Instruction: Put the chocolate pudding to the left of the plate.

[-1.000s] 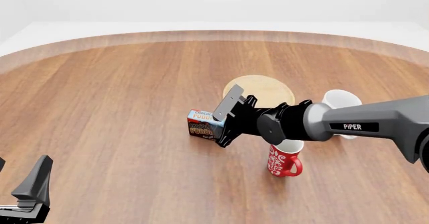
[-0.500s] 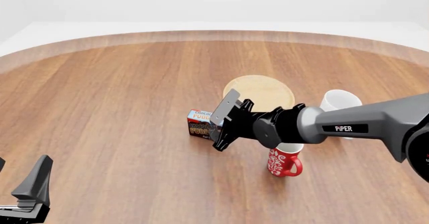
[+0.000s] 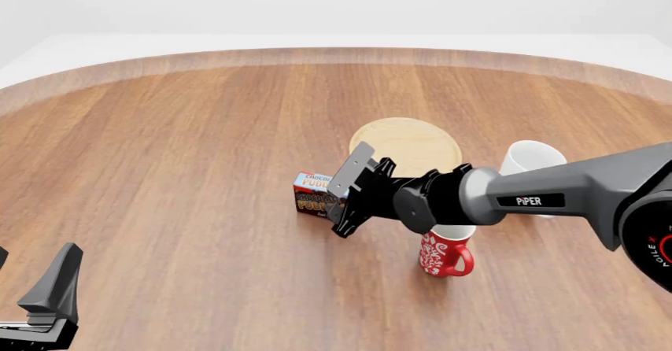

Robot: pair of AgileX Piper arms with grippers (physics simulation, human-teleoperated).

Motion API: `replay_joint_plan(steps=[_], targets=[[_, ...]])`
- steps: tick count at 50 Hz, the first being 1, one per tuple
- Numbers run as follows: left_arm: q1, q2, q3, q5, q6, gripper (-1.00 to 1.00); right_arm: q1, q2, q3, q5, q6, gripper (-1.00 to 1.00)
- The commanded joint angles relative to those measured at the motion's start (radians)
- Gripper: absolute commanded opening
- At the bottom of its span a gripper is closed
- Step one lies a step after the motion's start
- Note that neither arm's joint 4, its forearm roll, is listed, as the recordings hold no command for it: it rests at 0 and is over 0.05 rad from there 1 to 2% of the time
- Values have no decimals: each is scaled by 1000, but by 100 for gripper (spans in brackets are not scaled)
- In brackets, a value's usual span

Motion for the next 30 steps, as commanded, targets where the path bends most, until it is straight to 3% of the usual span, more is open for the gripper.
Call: replay_joint_plan(steps=[1, 2, 3, 6, 7, 8, 30], targets=[[0, 0, 0, 0, 0, 100, 3, 13, -3, -7, 6, 100], [0, 0, 0, 0, 0, 100, 4, 12, -1, -9, 6, 100], [0, 0, 0, 0, 0, 100, -4, 14, -2, -18, -3, -100], [0, 0, 0, 0, 0, 100, 10, 2, 24, -35, -12, -100], [0, 0, 0, 0, 0, 100, 49, -31, 49, -37, 40, -100], [0, 0, 0, 0, 0, 100, 39, -26, 48, -40, 22, -100], [0, 0, 0, 0, 0, 100, 75, -171, 110, -16, 86, -100]])
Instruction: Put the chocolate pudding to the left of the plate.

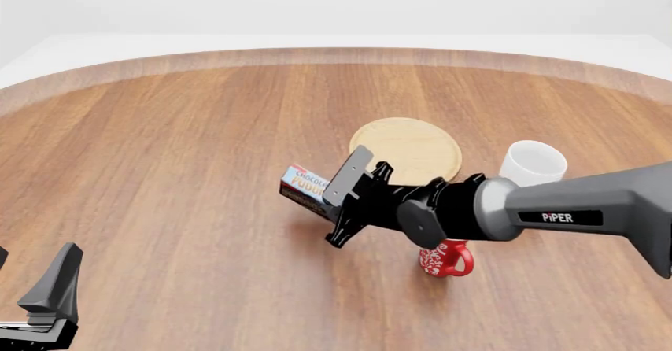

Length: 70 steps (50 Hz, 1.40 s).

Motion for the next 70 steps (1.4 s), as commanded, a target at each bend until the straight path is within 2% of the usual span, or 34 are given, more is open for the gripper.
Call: replay_joint_plan(steps=[1, 12, 21, 29, 40, 52, 70], targets=[[0, 0, 0, 0, 0, 100, 15, -84, 22, 25, 39, -100], [0, 0, 0, 0, 0, 100, -10, -125, -14, 80, 23, -100], [0, 0, 0, 0, 0, 100, -15, -118, -96, 143, 11, -100], [0, 0, 0, 0, 0, 100, -83, -26, -257, 218, -26, -100], [0, 0, 0, 0, 0, 100, -150, 129, -435, 263, -60, -100], [0, 0, 0, 0, 0, 100, -166, 226, -532, 295, -79, -100], [0, 0, 0, 0, 0, 100, -165, 334, -610, 305, -84, -100]])
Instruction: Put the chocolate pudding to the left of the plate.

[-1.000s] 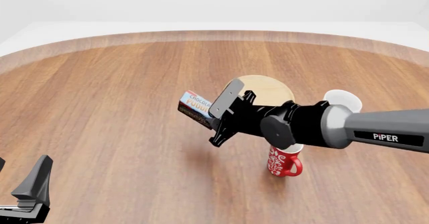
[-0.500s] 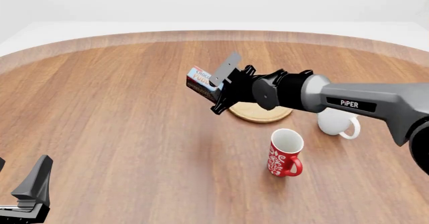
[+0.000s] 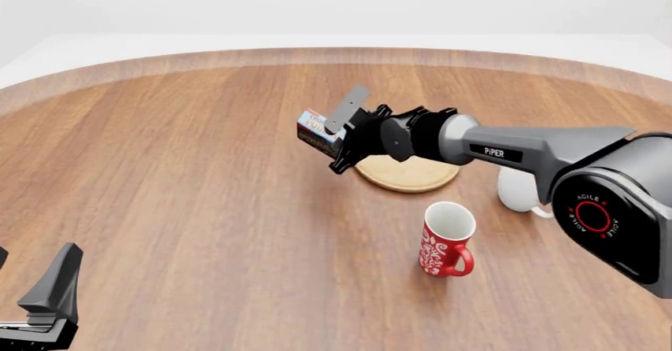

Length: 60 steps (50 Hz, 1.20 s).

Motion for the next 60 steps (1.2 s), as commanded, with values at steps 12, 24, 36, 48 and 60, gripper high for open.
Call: replay_joint_plan(steps=[12, 24, 36, 48, 60], targets=[[0, 0, 0, 0, 0, 100, -1, 115, -76, 2, 15, -100], [0, 0, 0, 0, 0, 100, 1, 132, -82, 5, 14, -100], [0, 0, 0, 0, 0, 100, 0, 141, -81, 8, 13, -100], [0, 0, 0, 0, 0, 100, -3, 142, -91, 15, 21, 100], [0, 0, 0, 0, 0, 100, -6, 86, -22, -11, 30, 100]])
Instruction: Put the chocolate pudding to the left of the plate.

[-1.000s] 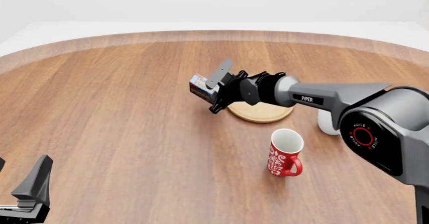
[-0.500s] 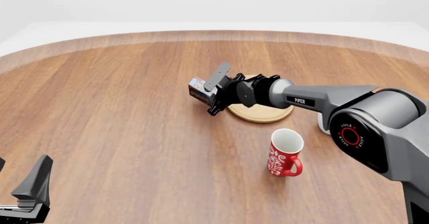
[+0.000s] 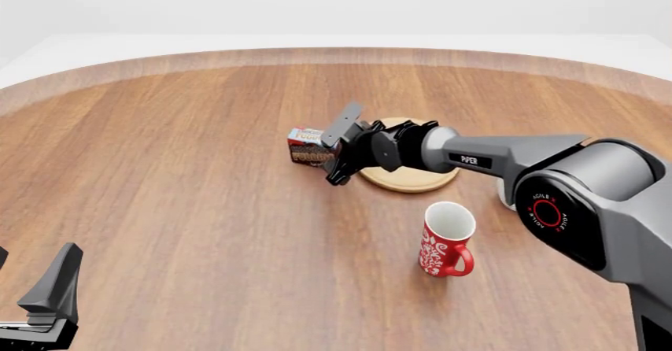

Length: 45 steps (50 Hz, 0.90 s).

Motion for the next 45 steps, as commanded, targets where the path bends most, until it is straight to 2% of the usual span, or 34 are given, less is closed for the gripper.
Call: replay_joint_plan(steps=[1, 27, 36, 45], targets=[[0, 0, 0, 0, 0, 100, -4, -40, 54, -20, 9, 100], [0, 0, 0, 0, 0, 100, -5, -203, 245, -94, 38, 100], [0, 0, 0, 0, 0, 100, 3, -259, 305, -120, 57, 100], [0, 0, 0, 0, 0, 100, 38, -380, 403, -146, 93, 100]])
